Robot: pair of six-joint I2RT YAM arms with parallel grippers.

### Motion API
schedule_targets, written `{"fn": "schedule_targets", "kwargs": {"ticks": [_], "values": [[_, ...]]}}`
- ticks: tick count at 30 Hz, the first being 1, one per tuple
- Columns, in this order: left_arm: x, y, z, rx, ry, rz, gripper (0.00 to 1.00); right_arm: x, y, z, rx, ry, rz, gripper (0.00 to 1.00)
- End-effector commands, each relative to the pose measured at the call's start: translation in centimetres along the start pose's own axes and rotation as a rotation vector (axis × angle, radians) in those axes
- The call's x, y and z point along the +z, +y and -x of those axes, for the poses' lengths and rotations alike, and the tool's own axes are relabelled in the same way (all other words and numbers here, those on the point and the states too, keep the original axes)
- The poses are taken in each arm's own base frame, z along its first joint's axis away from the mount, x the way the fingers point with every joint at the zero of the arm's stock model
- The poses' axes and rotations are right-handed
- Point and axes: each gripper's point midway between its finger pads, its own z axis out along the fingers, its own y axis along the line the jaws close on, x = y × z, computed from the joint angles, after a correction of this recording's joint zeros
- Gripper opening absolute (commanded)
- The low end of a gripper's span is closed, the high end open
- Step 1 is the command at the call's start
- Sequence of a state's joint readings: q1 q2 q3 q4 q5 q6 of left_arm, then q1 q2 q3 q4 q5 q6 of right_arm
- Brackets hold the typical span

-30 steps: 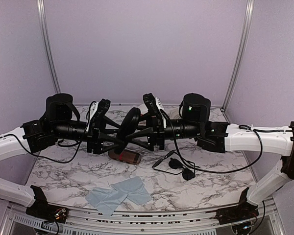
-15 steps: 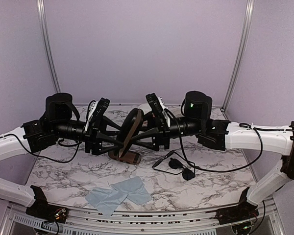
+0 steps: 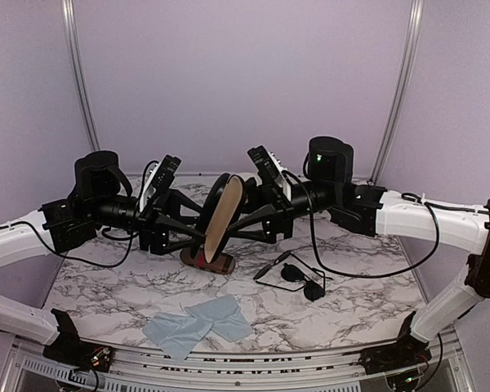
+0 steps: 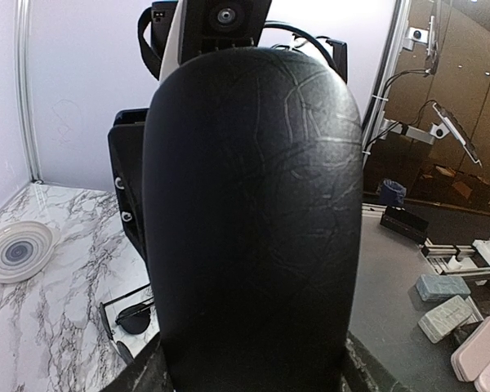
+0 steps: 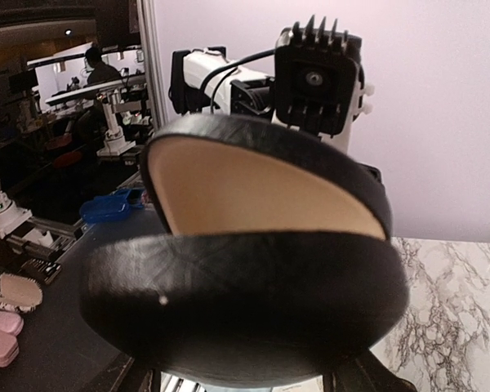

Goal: Organize the sunglasses
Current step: Open the sunglasses case.

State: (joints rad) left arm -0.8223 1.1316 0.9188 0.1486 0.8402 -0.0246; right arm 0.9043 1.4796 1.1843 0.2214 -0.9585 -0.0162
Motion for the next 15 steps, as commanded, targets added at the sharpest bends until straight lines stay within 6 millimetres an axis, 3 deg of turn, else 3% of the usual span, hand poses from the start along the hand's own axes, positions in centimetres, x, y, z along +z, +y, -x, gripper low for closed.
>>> {"fn": "schedule_targets", "kwargs": {"ticks": [1, 15], "values": [[-0.2, -3.5, 1.5, 0.011, -0.028, -0.187, 0.44, -0.3, 0.6, 1.9, -0.101, -0.011, 0.093, 0.46], [-0.5, -5.3, 1.9, 0.002, -0.031, -0.282, 0.39, -0.3, 1.0, 1.7, -0.163, 0.029, 0.147, 0.49]]}}
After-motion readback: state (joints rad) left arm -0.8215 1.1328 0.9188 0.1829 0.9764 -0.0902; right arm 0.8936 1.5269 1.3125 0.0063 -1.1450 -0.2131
